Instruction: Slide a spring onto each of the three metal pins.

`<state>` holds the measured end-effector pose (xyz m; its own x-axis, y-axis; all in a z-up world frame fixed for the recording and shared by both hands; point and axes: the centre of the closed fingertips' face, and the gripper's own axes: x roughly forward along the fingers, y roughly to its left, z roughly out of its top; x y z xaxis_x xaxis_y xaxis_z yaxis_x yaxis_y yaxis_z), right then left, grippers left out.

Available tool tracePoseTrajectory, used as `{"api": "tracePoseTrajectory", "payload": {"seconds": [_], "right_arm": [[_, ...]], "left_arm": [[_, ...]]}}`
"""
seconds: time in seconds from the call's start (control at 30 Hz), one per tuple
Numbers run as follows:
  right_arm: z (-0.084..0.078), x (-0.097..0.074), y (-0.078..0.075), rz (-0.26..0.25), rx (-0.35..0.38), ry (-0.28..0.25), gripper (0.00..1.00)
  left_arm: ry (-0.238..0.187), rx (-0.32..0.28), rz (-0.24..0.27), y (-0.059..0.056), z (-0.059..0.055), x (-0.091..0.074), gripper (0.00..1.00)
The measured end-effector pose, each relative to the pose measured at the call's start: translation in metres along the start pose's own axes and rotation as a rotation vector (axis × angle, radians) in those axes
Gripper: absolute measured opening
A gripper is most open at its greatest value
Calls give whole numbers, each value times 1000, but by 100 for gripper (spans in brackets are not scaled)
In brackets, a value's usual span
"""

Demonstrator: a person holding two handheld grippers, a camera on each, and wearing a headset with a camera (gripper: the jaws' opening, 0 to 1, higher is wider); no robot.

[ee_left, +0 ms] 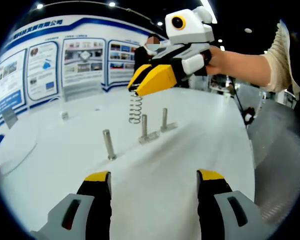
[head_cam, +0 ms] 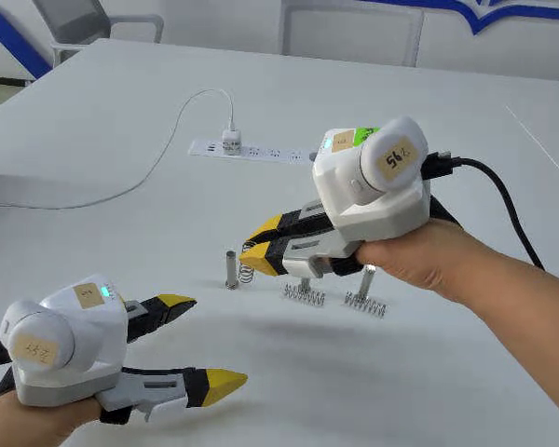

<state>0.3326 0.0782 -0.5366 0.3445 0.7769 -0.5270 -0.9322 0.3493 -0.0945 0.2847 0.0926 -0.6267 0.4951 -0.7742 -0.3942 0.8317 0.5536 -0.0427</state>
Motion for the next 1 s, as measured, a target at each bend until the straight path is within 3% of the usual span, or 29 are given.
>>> {"api": "tracePoseTrajectory", "payload": {"seconds": [0.43,1.0], "right_arm": [[10,13,-26,-65,18,-19,11],[3,33,-31,-72,28,4,11]], "left_arm": [[6,-9,3,0,-2,-1,73],[12,-12,7,0,-5,-1,72]]}}
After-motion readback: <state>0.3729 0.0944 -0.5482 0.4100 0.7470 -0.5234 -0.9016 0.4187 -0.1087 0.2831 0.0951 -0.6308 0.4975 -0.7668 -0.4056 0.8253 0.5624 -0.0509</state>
